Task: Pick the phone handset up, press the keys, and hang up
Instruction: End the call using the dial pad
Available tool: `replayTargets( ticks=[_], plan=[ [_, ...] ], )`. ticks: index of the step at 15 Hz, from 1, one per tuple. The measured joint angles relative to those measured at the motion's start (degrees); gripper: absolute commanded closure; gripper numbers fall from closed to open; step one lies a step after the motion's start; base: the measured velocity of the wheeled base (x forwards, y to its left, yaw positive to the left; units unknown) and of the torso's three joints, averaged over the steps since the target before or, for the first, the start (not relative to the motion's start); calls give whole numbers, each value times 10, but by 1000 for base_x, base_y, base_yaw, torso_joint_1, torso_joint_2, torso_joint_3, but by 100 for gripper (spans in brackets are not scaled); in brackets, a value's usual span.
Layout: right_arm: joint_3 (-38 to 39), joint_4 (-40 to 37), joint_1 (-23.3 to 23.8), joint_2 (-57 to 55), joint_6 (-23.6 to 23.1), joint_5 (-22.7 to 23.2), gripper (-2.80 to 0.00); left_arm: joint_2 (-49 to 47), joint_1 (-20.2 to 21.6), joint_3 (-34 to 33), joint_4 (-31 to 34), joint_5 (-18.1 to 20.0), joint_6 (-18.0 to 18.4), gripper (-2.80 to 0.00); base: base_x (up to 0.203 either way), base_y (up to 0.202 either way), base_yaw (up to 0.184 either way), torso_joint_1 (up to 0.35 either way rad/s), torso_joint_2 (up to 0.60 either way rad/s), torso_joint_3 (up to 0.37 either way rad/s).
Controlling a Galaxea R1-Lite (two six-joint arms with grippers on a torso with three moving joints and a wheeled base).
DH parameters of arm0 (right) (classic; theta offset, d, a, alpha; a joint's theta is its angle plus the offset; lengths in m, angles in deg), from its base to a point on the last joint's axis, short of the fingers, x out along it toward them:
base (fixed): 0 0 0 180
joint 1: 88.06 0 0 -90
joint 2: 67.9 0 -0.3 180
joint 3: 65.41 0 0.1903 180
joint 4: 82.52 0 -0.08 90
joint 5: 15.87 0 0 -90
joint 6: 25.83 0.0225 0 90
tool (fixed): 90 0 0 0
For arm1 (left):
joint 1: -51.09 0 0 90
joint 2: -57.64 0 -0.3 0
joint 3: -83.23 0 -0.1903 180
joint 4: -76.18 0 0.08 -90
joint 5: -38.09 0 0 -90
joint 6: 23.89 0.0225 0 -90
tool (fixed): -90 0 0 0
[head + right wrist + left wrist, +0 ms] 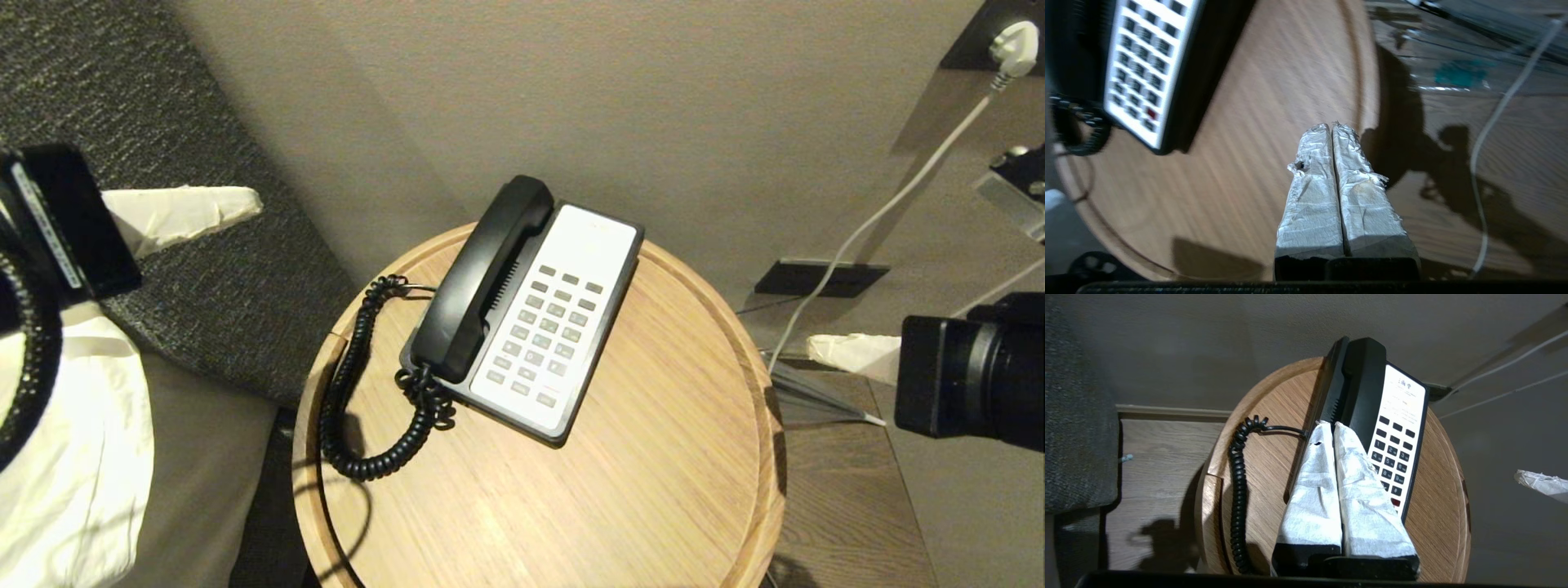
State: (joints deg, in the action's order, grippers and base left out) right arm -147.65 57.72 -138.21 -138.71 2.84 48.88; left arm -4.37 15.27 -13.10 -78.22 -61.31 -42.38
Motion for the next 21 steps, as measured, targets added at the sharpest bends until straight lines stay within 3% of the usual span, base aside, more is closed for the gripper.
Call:
replayTargets(
  ticks=[7,11,17,21],
  plan=[
    [-61,30,-70,-104,5,52,0,7,14,2,-1,4,-2,0,0,0,0,0,0,0],
    [-105,44,-86,-170,6,74,0,19,28,0,-3,12,-3,0,0,0,0,0,0,0],
    [-114,65,-95,-218,5,79,0,53,58,-6,-3,14,-4,0,0,0,0,0,0,0],
    [-119,65,-100,-229,5,80,0,62,65,-7,-2,19,-26,0,0,0,0,0,0,0]
  ],
)
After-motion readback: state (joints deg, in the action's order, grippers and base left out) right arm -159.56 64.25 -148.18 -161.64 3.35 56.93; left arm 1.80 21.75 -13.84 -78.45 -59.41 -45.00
